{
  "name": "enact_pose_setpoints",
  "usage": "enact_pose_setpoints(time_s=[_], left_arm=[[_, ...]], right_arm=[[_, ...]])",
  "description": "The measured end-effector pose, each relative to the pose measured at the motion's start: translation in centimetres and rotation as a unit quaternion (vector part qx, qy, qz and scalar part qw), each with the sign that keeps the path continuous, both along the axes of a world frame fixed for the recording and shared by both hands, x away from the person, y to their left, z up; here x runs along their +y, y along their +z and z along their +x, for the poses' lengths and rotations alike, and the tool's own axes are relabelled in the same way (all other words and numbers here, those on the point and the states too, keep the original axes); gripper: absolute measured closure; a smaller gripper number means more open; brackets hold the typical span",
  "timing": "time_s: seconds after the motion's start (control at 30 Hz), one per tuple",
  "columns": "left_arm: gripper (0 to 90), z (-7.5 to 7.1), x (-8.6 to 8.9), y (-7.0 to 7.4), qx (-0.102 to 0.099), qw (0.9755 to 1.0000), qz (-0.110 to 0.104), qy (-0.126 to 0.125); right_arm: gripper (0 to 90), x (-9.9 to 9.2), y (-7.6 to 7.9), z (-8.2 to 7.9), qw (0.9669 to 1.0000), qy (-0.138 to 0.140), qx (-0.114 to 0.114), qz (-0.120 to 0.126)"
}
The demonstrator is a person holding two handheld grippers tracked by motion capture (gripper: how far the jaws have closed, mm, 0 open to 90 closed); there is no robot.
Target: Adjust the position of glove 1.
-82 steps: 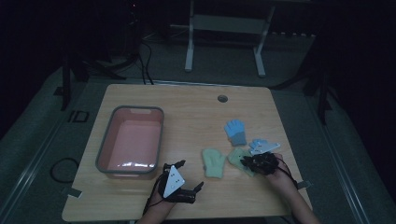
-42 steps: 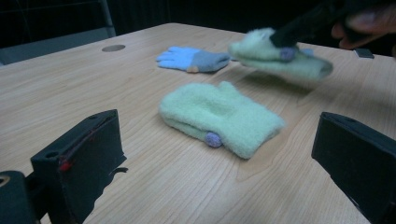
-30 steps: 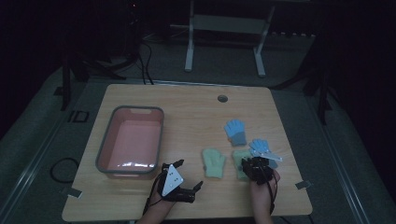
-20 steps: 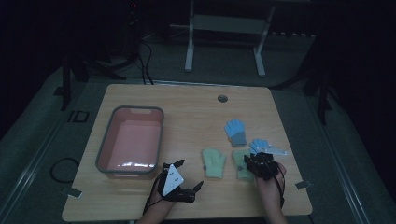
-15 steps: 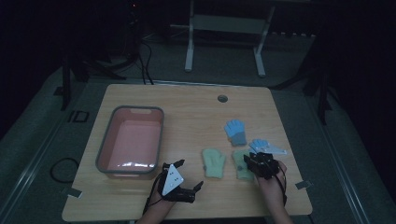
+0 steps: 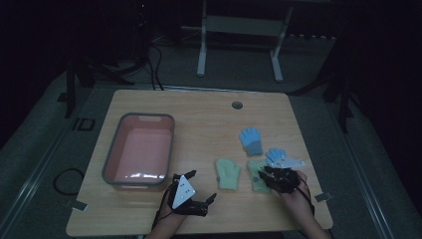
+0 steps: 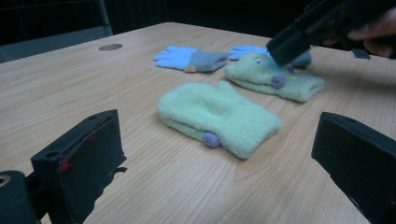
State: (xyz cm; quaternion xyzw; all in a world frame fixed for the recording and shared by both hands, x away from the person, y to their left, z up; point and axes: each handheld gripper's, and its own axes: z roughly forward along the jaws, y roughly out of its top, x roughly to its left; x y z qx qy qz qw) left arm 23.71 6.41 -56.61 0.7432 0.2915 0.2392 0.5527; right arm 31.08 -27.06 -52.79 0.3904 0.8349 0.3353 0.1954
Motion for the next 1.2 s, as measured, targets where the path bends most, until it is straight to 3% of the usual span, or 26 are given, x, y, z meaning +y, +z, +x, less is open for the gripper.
enact_pose_setpoints(time_s=[0.13,0.27,0.37,0.5,0.67,0.8,0.97,1.2], left_arm=[[2.3,0.0,0.0,0.0,-0.002,1.0000,0.001,0.000],[2.3,0.0,0.0,0.0,-0.001,1.0000,0.001,-0.001],[2.3,0.0,0.0,0.0,0.000,1.0000,0.000,-0.001],[2.3,0.0,-0.1,0.0,-0.001,1.0000,0.002,-0.001],[2.3,0.0,-0.1,0.0,-0.001,1.0000,0.002,-0.001],[2.3,0.0,-0.1,0.0,0.000,1.0000,0.003,-0.001],[2.3,0.0,-0.1,0.0,-0.001,1.0000,0.003,0.001],[2.3,0.0,-0.1,0.0,0.000,1.0000,0.001,0.000]], right_arm=[[63.8,0.4,-1.3,-0.1,0.9999,-0.004,0.004,-0.016],[65.2,0.5,-1.9,-0.4,0.9998,-0.004,-0.009,-0.019],[70.5,0.7,-2.1,-0.6,0.9994,0.003,-0.023,-0.027],[81.6,0.8,-2.1,-0.6,0.9994,-0.001,-0.018,-0.029],[85.4,1.1,-1.7,-0.5,0.9994,-0.022,-0.010,-0.024],[85.4,1.2,-0.1,-0.6,0.9990,-0.035,-0.024,-0.012],[85.4,1.6,3.2,-0.8,0.9976,-0.042,-0.053,0.017],[85.5,3.9,6.6,-1.2,0.9953,-0.046,-0.081,0.027]])
